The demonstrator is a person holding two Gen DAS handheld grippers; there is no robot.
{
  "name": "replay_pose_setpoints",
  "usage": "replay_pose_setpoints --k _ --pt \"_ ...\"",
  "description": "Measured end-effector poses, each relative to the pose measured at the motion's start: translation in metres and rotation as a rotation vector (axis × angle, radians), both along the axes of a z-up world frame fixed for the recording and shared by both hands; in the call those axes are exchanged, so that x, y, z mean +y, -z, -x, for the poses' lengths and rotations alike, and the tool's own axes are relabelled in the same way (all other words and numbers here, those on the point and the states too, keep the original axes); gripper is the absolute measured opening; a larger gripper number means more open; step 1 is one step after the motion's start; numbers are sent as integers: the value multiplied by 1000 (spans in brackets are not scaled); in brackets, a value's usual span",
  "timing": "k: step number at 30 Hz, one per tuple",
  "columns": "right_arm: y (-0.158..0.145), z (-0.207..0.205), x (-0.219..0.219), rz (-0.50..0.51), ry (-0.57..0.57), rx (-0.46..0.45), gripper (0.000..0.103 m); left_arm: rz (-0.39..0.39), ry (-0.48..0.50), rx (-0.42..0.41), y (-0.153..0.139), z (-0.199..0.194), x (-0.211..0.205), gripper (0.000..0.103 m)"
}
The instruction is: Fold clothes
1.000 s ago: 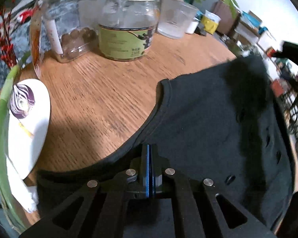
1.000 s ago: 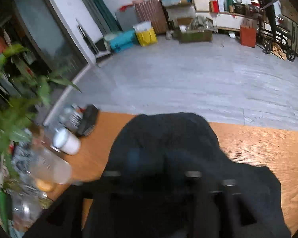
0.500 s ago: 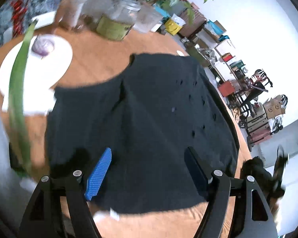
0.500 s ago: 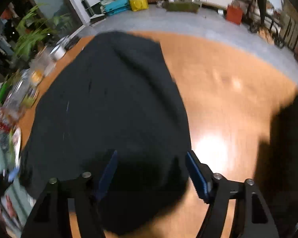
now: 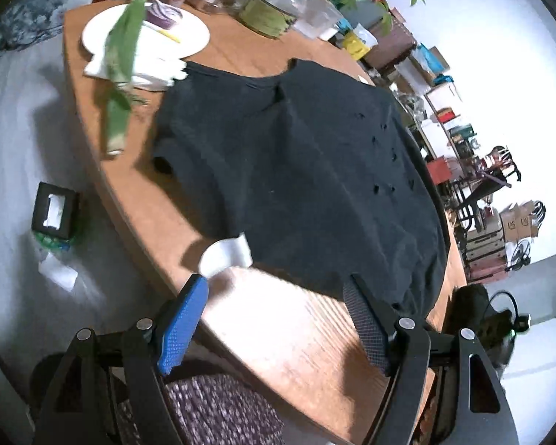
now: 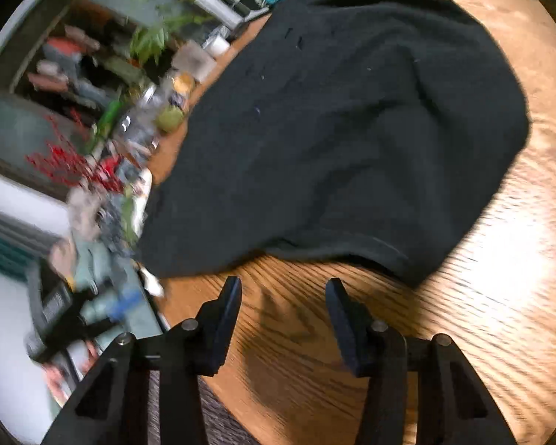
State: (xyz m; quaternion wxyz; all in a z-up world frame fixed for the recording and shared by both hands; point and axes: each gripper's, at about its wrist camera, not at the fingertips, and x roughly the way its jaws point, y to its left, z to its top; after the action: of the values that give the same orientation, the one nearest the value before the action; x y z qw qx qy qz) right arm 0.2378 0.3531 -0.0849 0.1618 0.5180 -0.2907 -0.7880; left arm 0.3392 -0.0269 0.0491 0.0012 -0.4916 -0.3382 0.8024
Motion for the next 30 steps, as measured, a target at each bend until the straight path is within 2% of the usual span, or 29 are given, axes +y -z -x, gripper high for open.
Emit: replay_pose_setpoints --k 4,6,7,8,11,14,18,21,22,23,24,25,26,28,30 --pt "1 16 -14 -50 34 24 51 30 -19 4 1 -2 -4 76" --pt "6 26 -22 -90 45 7 32 61 -22 10 0 -3 -6 76" --pt "7 26 -22 -106 48 2 10 86 -18 19 0 -4 -6 76" --pt "4 23 -21 -96 49 8 5 111 -14 27 -1 -6 -6 76" --pt "-8 12 -15 -46 53 36 4 178 19 46 1 -6 -5 75" --pt "-31 -5 -5 -29 62 94 1 144 33 62 6 -1 -6 74" --pt "-71 -21 16 -58 88 200 1 115 28 36 9 12 -10 74" --pt "-71 -18 15 -122 45 180 8 75 26 4 20 32 -7 74" --pt "-63 -16 9 -132 21 146 17 68 32 -5 23 37 -5 73" --pt "-53 -14 3 -142 -3 112 31 71 36 -15 26 41 -3 68" --pt "-43 -12 -3 -152 -26 78 33 90 47 -24 28 46 2 63" --pt "-34 -10 -8 -163 -45 53 33 116 65 -33 29 50 7 46" --pt "-27 -7 -13 -165 -54 36 33 142 83 -43 31 54 13 25" --pt "-15 2 -20 -128 -51 18 34 133 96 -29 29 57 14 10" --pt "-9 13 -27 -112 -55 15 40 105 101 -6 26 58 14 8"
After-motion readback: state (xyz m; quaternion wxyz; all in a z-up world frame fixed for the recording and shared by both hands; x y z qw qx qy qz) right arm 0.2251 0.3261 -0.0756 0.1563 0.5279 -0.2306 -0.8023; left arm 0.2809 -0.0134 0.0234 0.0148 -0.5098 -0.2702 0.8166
